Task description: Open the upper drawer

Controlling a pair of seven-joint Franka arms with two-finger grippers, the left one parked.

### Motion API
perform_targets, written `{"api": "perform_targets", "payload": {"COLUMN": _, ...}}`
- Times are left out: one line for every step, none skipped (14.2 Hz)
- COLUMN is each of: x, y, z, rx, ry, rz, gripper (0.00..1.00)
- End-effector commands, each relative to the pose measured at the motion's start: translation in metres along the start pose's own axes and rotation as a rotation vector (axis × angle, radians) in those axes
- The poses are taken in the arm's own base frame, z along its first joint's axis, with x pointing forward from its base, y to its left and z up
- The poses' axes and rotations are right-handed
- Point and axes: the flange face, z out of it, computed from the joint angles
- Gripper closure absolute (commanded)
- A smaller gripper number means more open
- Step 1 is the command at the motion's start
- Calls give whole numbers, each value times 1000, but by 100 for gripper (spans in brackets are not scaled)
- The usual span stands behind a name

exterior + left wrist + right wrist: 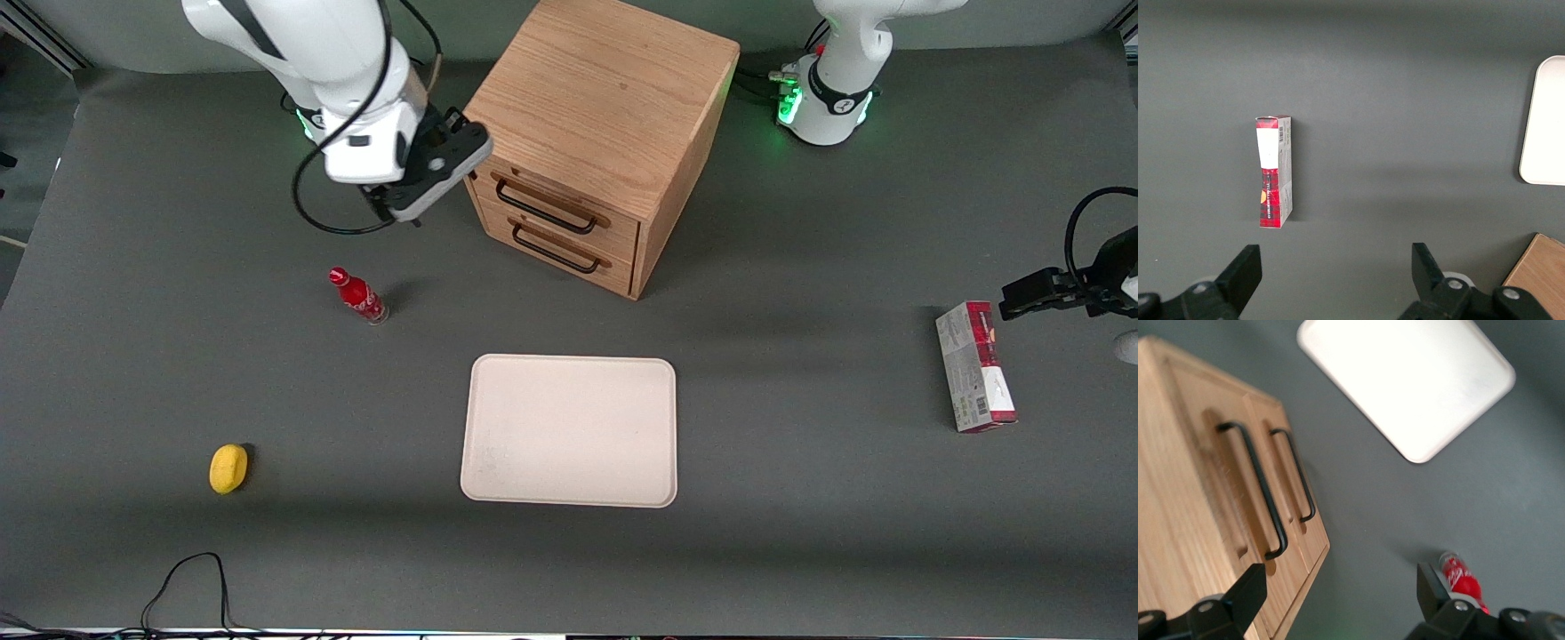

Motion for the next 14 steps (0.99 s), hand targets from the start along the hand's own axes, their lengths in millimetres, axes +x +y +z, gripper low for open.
{"api": "perform_targets", "payload": {"x": 17, "y": 9, "z": 31, "rx": 189, "ry": -40, "rz": -127, "gripper": 0}}
{"api": "perform_targets", "payload": {"x": 20, "y": 8, "z": 38, "rx": 212, "ry": -42, "rz": -137, "gripper": 0}}
{"api": "perform_targets", "payload": {"x": 26, "y": 1, "z": 50, "rx": 227, "ry": -51, "rz": -150, "gripper": 0}}
{"api": "perform_targets", "payload": {"x": 31, "y": -1, "z": 60, "rx": 238, "ry": -59, "rz": -157, "gripper": 0}}
{"api": "perform_targets", "payload": {"x": 33, "y": -2, "z": 71, "rx": 243, "ry": -65, "rz": -156, "gripper": 0}}
{"api": "perform_targets", "payload": {"x": 34, "y": -8, "z": 82, "rx": 237, "ry": -64, "rz": -164, "gripper": 0}}
{"api": "perform_targets", "payload": {"x": 34, "y": -7, "z": 94, "rx": 233, "ry": -57, "rz": -158, "gripper": 0}}
{"api": "perform_targets", "payload": {"x": 35, "y": -11, "z": 107, "rx": 229, "ry": -50, "rz": -158, "gripper": 0}}
{"api": "perform_targets", "payload": {"x": 35, "y": -16, "z": 120, "rx": 222, "ry": -39, "rz": -163, "gripper": 0}}
{"api": "perform_targets", "payload": {"x": 35, "y": -18, "z": 132, "rx": 198, "ry": -29, "rz": -170, "gripper": 0}}
{"api": "perform_targets", "payload": {"x": 34, "y": -18, "z": 142, "rx": 186, "ry": -25, "rz": -172, "gripper": 0}}
{"api": "perform_targets", "payload": {"x": 35, "y": -17, "z": 151, "rx": 187, "ry": -23, "rz": -169, "gripper": 0}}
{"api": "perform_targets", "payload": {"x": 37, "y": -18, "z": 159, "rx": 195, "ry": -22, "rz": -167, "gripper": 0}}
{"api": "perform_targets", "payload": {"x": 38, "y": -23, "z": 163, "rx": 200, "ry": -25, "rz": -172, "gripper": 0}}
